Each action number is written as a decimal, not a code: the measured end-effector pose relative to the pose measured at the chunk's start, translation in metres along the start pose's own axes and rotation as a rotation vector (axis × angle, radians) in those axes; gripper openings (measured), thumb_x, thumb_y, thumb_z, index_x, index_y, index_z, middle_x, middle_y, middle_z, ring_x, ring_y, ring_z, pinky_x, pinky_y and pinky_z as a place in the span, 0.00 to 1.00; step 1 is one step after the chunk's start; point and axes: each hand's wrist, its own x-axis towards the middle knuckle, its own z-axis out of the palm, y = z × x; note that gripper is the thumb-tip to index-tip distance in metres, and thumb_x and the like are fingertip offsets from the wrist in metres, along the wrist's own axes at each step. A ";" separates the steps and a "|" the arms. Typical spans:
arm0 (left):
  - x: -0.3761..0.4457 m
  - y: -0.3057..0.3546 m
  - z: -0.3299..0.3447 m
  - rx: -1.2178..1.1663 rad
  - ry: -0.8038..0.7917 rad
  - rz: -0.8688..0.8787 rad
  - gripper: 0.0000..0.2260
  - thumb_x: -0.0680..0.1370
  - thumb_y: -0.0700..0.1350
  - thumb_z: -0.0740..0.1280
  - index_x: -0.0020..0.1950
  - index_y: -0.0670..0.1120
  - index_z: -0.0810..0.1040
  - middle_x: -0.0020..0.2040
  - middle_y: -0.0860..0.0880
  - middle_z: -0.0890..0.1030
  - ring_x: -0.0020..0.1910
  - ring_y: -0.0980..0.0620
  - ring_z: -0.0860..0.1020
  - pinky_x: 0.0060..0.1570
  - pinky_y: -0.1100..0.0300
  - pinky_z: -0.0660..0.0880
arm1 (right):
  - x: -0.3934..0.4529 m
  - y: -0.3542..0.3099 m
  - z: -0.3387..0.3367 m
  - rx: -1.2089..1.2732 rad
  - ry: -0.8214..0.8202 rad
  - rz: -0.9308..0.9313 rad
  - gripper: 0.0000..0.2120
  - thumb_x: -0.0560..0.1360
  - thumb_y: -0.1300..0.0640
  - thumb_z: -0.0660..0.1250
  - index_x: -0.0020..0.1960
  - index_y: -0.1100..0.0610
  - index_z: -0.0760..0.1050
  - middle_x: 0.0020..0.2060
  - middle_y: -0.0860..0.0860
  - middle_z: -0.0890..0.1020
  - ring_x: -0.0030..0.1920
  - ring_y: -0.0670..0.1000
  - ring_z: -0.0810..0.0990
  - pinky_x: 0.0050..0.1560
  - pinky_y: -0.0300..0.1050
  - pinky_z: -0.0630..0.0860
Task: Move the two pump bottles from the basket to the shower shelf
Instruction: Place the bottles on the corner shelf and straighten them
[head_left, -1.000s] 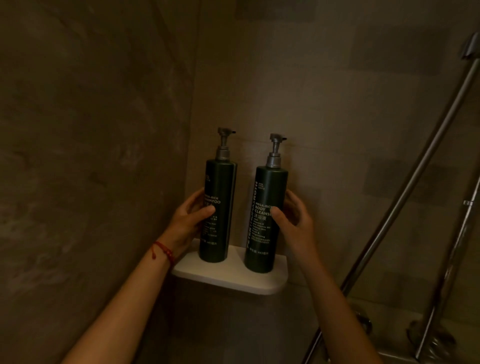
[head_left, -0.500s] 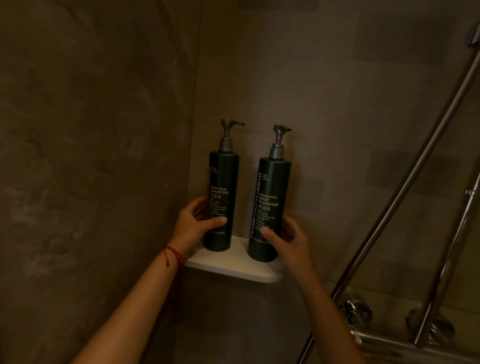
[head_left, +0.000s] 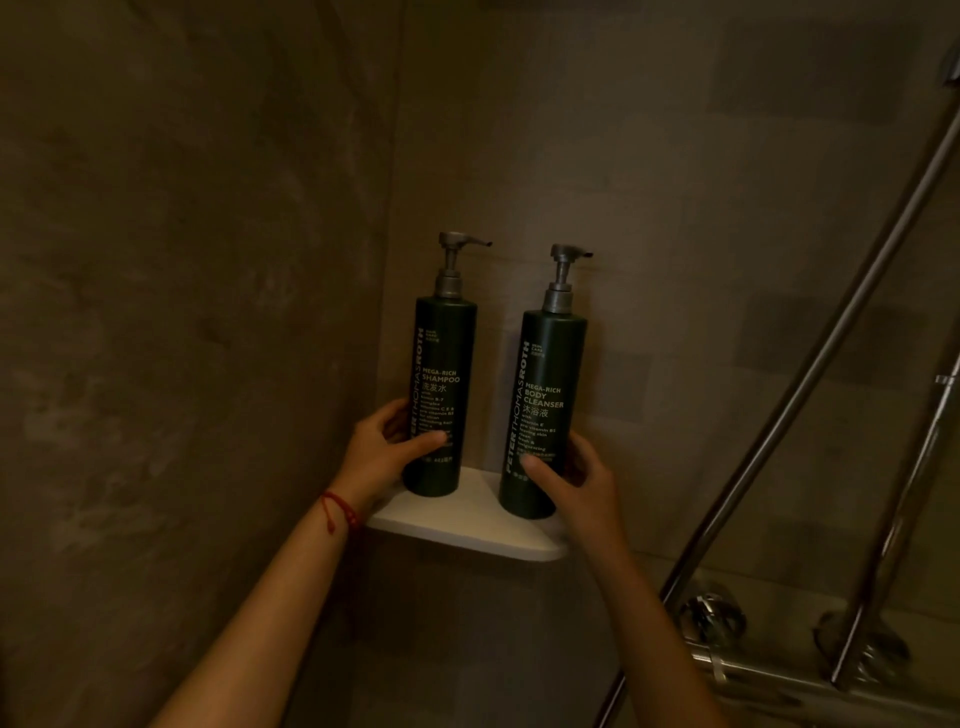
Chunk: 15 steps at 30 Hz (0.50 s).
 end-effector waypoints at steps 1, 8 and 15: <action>0.000 0.000 0.000 -0.001 -0.001 -0.002 0.24 0.68 0.36 0.69 0.63 0.44 0.68 0.47 0.57 0.74 0.44 0.63 0.73 0.33 0.68 0.74 | 0.000 0.000 0.001 0.000 0.006 -0.002 0.27 0.67 0.57 0.72 0.64 0.51 0.67 0.50 0.37 0.74 0.46 0.33 0.75 0.38 0.25 0.74; -0.004 -0.001 -0.009 -0.021 -0.006 0.002 0.24 0.68 0.37 0.69 0.62 0.48 0.68 0.48 0.58 0.74 0.45 0.62 0.73 0.37 0.66 0.73 | -0.005 -0.004 0.003 0.007 -0.044 0.003 0.26 0.61 0.47 0.70 0.58 0.44 0.68 0.51 0.40 0.76 0.51 0.37 0.75 0.42 0.32 0.75; -0.004 -0.004 -0.013 -0.044 -0.028 0.021 0.21 0.67 0.37 0.69 0.57 0.51 0.71 0.48 0.58 0.75 0.44 0.63 0.75 0.33 0.69 0.75 | -0.009 -0.003 0.009 -0.019 -0.040 -0.030 0.25 0.61 0.44 0.69 0.57 0.41 0.67 0.52 0.38 0.75 0.51 0.36 0.75 0.42 0.31 0.75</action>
